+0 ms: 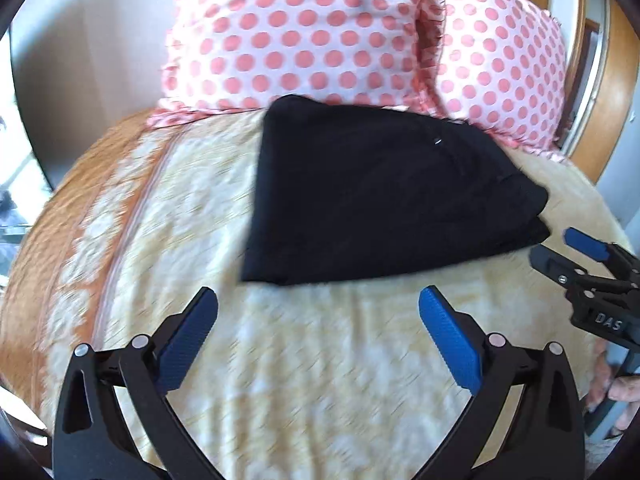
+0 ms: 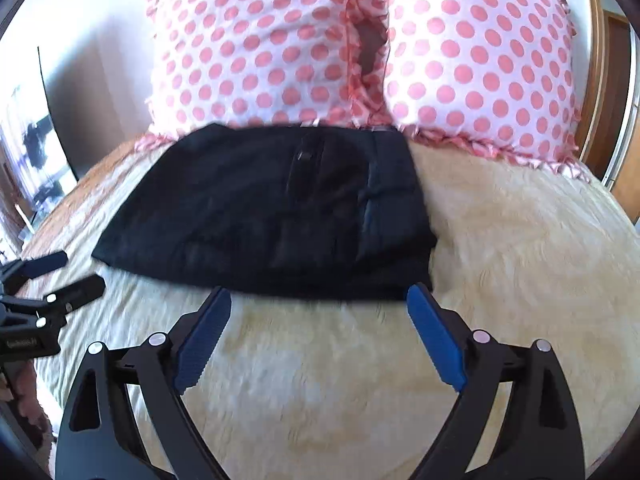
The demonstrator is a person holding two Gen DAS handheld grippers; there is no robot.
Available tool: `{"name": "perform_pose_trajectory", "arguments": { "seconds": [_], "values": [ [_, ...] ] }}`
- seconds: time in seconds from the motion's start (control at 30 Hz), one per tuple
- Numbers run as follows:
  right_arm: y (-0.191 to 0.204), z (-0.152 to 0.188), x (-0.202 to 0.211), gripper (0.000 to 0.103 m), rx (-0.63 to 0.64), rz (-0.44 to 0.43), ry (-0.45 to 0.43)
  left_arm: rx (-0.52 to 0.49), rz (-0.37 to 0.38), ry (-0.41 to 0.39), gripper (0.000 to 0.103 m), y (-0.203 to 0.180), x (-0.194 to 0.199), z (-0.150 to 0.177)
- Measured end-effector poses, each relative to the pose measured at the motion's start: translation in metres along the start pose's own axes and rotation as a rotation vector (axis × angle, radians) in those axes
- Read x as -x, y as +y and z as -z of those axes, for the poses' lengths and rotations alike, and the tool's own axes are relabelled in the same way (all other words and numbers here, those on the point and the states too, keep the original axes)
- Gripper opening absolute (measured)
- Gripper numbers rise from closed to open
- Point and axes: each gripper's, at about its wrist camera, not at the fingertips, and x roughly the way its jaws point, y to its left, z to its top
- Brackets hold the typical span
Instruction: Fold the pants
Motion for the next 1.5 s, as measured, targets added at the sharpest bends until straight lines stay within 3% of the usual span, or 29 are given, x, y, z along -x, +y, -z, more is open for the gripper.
{"name": "perform_pose_trajectory", "arguments": {
  "seconds": [0.23, 0.7, 1.5],
  "values": [
    [0.011, 0.020, 0.005, 0.092, -0.001, 0.003, 0.045, 0.006, -0.049, 0.013, 0.101, 0.018, 0.009, 0.021],
    [0.017, 0.033, -0.005, 0.092, -0.014, 0.074, 0.094, 0.019, -0.074, 0.012, 0.101, 0.034, 0.015, 0.040],
    [0.015, 0.041, -0.003, 0.093, -0.071, 0.135, 0.056, 0.057, -0.081, -0.002, 0.101, 0.046, 0.009, 0.059]
  ]
}}
